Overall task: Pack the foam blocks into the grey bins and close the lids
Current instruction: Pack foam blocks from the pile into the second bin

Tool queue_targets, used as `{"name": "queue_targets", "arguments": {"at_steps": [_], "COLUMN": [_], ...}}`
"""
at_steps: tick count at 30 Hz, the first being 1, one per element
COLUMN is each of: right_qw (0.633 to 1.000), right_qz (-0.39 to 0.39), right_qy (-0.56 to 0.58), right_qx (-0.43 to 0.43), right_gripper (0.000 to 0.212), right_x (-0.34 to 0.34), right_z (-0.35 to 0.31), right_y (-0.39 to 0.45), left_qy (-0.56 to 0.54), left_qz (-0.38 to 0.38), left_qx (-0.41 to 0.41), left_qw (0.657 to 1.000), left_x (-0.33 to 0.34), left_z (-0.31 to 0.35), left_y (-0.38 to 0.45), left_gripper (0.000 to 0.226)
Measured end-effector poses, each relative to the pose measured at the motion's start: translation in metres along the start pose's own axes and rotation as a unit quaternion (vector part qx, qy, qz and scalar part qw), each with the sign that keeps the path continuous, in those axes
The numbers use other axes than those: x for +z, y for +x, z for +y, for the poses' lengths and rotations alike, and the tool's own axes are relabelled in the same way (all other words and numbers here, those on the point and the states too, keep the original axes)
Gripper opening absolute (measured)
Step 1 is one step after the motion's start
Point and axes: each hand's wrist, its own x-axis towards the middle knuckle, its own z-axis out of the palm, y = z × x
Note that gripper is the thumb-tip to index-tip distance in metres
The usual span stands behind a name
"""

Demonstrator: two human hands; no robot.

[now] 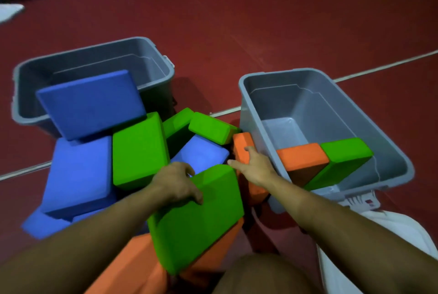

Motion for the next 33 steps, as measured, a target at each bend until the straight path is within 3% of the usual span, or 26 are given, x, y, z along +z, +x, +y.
{"name": "queue_targets", "arguments": {"at_steps": [3,5,10,19,22,27,33], "right_qw": [0.998,0.998,0.994,0.962,0.967,0.973,0.979], "right_qz": [0.026,0.041,0.029,0.046,0.048,0.082,0.141], "right_qy": [0.046,0.039,-0.04,-0.254,-0.234,-0.181,-0.116], "right_qx": [0.027,0.036,0.102,0.087,0.093,0.12,0.091], "right_gripper": [0.067,0.068,0.078,0.075,0.068,0.073,0.072], "right_x": [0.005,0.008,0.022,0.056,0.061,0.054,0.036], "right_z": [-0.003,-0.001,0.013,0.035,0.037,0.028,-0.007], "right_y": [-0.004,-0.005,-0.014,-0.03,-0.032,-0.035,-0.05], "left_qy": [0.02,0.044,0.079,0.092,0.09,0.123,0.13], "left_qz": [0.024,0.049,0.068,0.07,0.075,0.033,0.06], "left_qx": [0.011,0.022,0.052,0.052,0.06,0.06,0.057], "left_qw": [0.999,0.998,0.993,0.992,0.991,0.99,0.988], "left_x": [-0.044,-0.056,-0.048,-0.042,-0.037,-0.037,-0.044], "left_z": [-0.009,-0.017,-0.036,-0.042,-0.039,-0.03,-0.017], "left_y": [-0.015,-0.026,-0.035,-0.032,-0.031,-0.03,-0.039], "left_gripper": [0.085,0.081,0.087,0.076,0.077,0.107,0.096]}}
